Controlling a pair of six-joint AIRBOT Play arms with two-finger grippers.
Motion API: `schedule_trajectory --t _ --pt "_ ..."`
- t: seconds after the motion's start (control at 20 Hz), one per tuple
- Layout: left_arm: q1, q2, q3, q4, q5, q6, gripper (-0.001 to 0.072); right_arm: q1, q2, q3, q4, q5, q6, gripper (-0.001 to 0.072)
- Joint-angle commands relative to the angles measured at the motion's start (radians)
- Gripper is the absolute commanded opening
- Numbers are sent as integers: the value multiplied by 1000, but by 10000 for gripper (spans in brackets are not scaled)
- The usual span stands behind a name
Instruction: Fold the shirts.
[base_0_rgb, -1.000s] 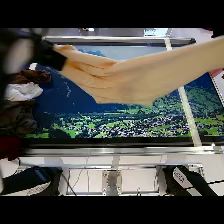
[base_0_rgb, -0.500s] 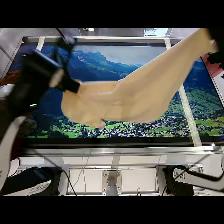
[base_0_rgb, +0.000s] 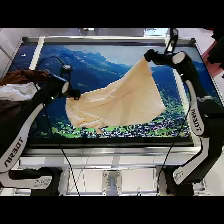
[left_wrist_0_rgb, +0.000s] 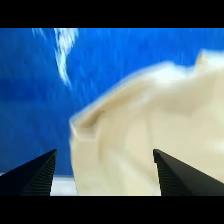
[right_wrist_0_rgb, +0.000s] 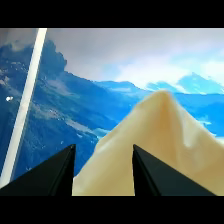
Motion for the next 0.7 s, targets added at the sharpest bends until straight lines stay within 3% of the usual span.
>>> schedule_trajectory --t 0.0,0.15,0.3,0.45,0.65 --pt "54 -3 169 115 40 -18 697 -2 10 35 -63 -5 -12 414" --pt "77 101 277 233 -36 92 697 -103 153 56 -292 216 2 411" --pt "160 270 191 206 -100 127 697 -232 285 56 -421 472 19 411" --pt "269 491 -161 27 -73 109 696 -354 360 35 -395 619 13 411" --pt "317 738 -692 -373 98 109 697 -417 396 -43 -284 695 -24 412"
